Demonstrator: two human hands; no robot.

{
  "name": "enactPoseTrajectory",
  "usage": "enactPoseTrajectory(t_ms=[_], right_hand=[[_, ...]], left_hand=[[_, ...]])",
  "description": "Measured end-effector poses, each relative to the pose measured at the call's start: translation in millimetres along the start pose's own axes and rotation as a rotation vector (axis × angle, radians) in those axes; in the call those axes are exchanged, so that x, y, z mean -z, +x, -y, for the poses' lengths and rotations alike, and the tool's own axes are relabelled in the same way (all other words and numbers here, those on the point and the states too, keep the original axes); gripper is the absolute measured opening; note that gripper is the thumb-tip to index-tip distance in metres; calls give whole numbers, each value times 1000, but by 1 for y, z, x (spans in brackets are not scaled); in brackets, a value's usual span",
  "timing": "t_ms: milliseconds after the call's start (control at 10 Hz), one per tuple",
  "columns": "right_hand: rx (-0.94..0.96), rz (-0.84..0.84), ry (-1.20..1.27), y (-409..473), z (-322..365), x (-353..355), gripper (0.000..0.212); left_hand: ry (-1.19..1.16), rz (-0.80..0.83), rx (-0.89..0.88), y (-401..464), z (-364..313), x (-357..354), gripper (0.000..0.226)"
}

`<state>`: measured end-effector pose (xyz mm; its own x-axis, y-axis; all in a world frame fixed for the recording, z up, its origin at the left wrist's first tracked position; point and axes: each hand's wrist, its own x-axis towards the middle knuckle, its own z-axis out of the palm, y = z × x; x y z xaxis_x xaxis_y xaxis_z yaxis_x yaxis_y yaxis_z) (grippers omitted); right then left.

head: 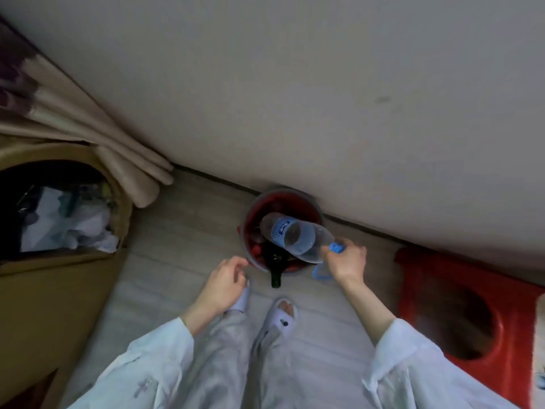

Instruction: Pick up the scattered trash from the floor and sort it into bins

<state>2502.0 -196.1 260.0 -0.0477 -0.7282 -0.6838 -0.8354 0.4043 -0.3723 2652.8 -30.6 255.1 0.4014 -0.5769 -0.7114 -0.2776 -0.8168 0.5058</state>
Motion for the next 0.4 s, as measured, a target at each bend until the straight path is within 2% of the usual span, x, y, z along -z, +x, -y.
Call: enactPoseTrajectory(t_ms=[200,300,400], right_hand=[[-247,137,478,44,-41,-45,39],[-284,171,626,55,-50,-44,53],[-234,183,603,55,-54,-37,58]], left_hand=[[-46,-27,63,7,32,-40,29],[-38,-29,35,5,31,-43,31],[-11,-28,78,8,26,-42,31]])
